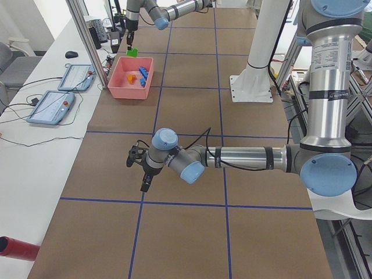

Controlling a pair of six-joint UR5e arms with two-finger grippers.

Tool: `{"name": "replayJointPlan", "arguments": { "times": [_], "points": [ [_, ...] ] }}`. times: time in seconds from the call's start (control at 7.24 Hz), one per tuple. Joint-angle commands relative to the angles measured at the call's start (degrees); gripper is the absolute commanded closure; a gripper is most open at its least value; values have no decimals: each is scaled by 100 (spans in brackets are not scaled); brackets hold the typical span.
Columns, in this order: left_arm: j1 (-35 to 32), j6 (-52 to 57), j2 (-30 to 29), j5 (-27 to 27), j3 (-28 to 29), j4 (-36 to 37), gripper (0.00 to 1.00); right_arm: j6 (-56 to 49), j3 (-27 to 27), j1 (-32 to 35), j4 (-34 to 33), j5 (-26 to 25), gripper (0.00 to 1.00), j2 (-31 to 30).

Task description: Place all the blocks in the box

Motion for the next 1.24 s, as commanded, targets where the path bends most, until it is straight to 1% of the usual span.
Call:
{"name": "replayJointPlan", "arguments": {
  "times": [0.0, 0.14, 0.28, 0.41, 0.55, 0.69, 0.83, 0.97, 1.1],
  "points": [
    [-9, -4, 290, 381, -65, -118, 0, 142, -79, -96, 111, -124, 0, 21],
    [-9, -4, 299, 355, -40, -75, 0, -294, -10, -1, -133, -159, 0, 4],
    [-9, -4, 307, 355, -22, -57, 0, -1143, 261, 157, -779, -107, 0, 3],
    [-26, 4, 316, 155, 22, 13, 0, -2309, 864, 393, -1734, -80, 0, -171],
    [-52, 344, 282, -152, -4, 266, 0, -3095, 1653, 787, -2483, 112, 0, -747],
    [-235, 1148, 281, -190, 5, 616, 0, -3790, 2035, 1270, -2595, 618, 0, -1370],
    [-629, 2156, 255, -338, -48, 1333, 0, -4415, 2343, 1701, -2562, 1110, 0, -2125],
    [-1016, 3184, 185, -365, -152, 2054, 0, -5352, 2747, 2010, -2535, 1194, 0, -2942],
    [-1220, 3691, 167, -357, -615, 2975, 0, -6153, 2890, 2396, -2552, 1238, 0, -3524]
  ]
}}
